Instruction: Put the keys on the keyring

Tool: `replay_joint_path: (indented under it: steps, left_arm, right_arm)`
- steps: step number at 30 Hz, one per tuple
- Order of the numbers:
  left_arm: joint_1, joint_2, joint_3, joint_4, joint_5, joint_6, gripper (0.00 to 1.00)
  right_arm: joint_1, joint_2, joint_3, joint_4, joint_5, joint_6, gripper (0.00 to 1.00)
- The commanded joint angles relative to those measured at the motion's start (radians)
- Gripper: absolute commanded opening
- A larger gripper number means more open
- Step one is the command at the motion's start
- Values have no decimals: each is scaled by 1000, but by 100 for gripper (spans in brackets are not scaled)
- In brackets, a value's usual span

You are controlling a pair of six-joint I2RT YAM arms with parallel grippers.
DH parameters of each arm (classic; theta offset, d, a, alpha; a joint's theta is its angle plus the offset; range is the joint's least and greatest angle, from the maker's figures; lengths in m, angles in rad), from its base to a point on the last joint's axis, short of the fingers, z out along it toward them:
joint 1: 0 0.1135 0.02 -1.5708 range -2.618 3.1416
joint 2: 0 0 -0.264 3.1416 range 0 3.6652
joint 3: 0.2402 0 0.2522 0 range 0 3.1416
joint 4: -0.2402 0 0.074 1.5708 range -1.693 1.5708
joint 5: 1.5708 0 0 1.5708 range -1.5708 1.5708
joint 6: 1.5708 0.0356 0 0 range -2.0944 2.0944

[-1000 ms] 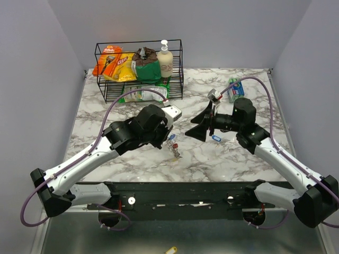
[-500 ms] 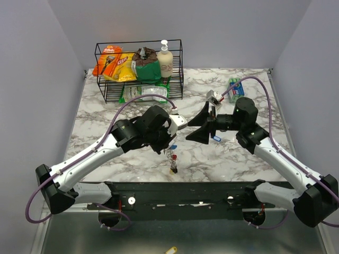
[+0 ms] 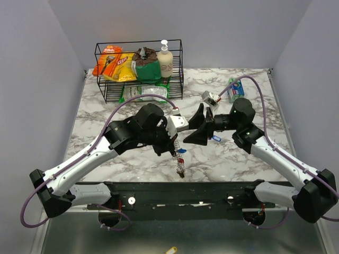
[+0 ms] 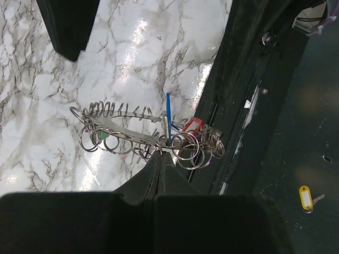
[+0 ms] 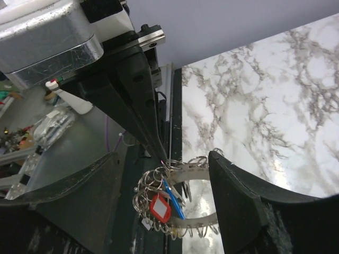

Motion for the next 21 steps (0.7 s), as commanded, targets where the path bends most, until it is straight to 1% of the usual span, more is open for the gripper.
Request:
replay_joint_path:
  steps: [1, 8, 14, 18, 21]
  left_arm:
    - [3, -15, 66, 31, 88, 26, 0]
    - [5, -37, 91, 41, 134, 23, 0]
    - [5, -53, 98, 50, 117, 10, 0]
    - [5, -60, 98, 73, 117, -6, 0]
    - [5, -60, 100, 85, 117, -10, 0]
  right_arm:
    - [52, 32, 38, 12, -39, -4, 75]
    - [74, 50, 41, -2, -68, -19, 73]
    - [83, 52, 46, -14, -87, -30, 67]
    - [86, 41, 44, -37, -94, -44, 60]
    - [89, 38, 46, -55, -88, -50, 57]
